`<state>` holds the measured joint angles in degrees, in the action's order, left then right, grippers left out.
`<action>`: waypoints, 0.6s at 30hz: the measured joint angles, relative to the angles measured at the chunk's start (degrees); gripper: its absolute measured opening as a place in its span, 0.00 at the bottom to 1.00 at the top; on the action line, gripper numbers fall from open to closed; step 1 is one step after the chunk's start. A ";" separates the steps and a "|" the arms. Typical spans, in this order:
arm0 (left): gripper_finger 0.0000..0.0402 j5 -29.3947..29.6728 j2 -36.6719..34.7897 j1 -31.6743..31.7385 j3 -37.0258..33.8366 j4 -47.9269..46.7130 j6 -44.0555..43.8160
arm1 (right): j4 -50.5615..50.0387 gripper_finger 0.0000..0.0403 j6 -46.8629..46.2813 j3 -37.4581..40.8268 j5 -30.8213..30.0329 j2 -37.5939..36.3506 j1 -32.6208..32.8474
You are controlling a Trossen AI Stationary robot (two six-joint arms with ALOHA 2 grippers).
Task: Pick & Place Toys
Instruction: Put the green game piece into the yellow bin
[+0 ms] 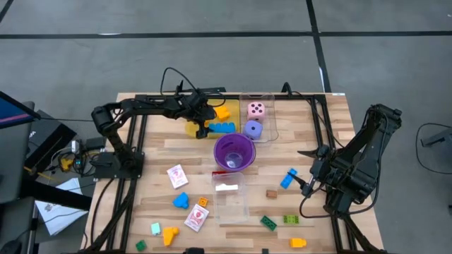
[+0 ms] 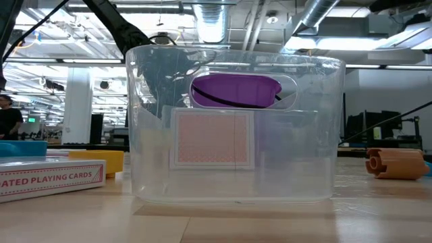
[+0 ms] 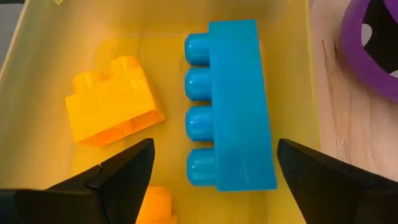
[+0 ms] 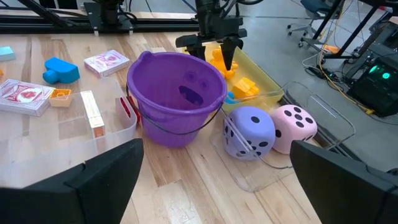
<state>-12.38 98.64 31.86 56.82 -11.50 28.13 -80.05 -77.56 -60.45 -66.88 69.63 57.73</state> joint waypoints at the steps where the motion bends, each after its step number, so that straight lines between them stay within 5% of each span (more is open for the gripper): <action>1: 0.82 0.05 -0.26 0.01 0.00 -0.09 0.01 | 0.02 0.99 0.00 0.00 0.00 0.00 0.00; 18: 0.76 1.66 -23.69 -0.28 -0.02 -5.15 -3.85 | -0.27 0.99 -0.02 0.00 1.50 0.00 0.00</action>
<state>-10.72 74.95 31.57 56.80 -16.65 24.27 -80.32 -77.58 -60.45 -65.38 69.63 57.74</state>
